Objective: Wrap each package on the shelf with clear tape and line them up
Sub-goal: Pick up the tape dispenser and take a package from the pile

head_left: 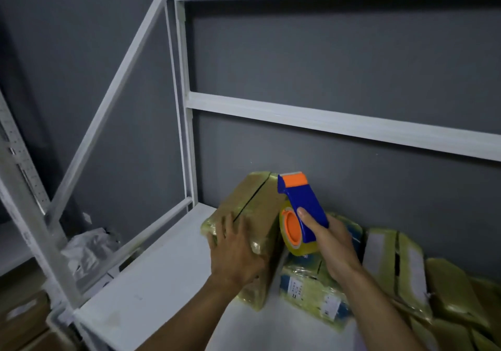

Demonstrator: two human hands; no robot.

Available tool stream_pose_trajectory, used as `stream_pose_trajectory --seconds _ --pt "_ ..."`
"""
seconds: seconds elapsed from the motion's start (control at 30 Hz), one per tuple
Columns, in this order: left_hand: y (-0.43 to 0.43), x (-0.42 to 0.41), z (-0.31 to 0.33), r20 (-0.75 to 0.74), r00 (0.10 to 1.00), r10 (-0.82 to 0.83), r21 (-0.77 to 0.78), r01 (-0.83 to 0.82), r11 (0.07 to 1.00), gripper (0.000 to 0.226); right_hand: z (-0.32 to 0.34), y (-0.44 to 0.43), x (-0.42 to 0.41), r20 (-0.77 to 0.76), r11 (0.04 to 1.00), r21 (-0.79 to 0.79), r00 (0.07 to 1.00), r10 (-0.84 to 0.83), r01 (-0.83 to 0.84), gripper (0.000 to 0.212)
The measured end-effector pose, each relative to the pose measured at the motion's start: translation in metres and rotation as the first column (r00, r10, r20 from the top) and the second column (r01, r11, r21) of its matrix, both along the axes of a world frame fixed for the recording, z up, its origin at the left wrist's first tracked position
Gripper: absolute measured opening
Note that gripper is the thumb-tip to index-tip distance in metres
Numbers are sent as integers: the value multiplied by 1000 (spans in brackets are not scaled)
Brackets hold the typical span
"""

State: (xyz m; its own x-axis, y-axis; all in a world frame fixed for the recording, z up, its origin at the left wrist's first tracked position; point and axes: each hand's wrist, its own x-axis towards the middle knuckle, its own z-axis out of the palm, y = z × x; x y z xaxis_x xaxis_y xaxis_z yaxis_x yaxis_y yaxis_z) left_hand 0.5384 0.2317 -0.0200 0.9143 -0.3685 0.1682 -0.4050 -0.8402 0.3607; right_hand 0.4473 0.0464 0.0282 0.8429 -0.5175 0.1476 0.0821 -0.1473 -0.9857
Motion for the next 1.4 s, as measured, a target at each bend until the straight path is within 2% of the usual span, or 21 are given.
stream_pose_trajectory --seconds 0.17,0.33,0.53,0.6,0.7,0.77,0.8,0.87,0.93,1.0,1.1,1.3,1.4 --pt "42 27 5 10 995 -101 -46 101 994 92 7 16 27 20 1000 7 1000 6 -6 57" --pt "103 78 9 -84 957 -278 -46 275 960 105 14 47 62 37 997 76 999 29 -32 57" --pt "162 126 24 -169 859 -483 45 497 867 107 28 97 96 -8 986 147 997 79 -77 37" --pt "182 140 26 -201 832 -516 51 535 843 109 27 110 104 -16 989 135 998 62 -59 52" --pt "208 151 28 -245 786 -567 -75 568 820 109 24 125 112 -61 993 121 998 -2 9 77" --pt "210 150 29 -202 770 -605 -211 569 795 107 22 135 115 -72 997 71 997 -36 41 70" --pt "208 147 29 -169 784 -598 -230 558 797 109 21 140 117 -72 997 60 996 -50 55 63" --pt "198 140 24 -135 824 -550 -132 535 834 126 24 147 120 -84 994 48 992 -94 99 57" --pt "192 137 14 -98 853 -513 -9 515 857 131 28 150 123 -108 990 35 986 -130 134 69" --pt "192 138 8 -79 862 -501 -42 499 866 118 33 151 124 -128 986 52 980 -150 157 91" --pt "202 140 7 -68 843 -533 -103 525 845 108 43 152 121 -143 991 25 982 -125 130 108" --pt "224 127 6 -70 762 -643 -120 634 764 105 58 160 123 -220 999 -39 975 7 -16 100" --pt "235 119 8 -109 744 -659 -259 619 741 100 57 163 125 -297 982 -164 954 44 -96 84"
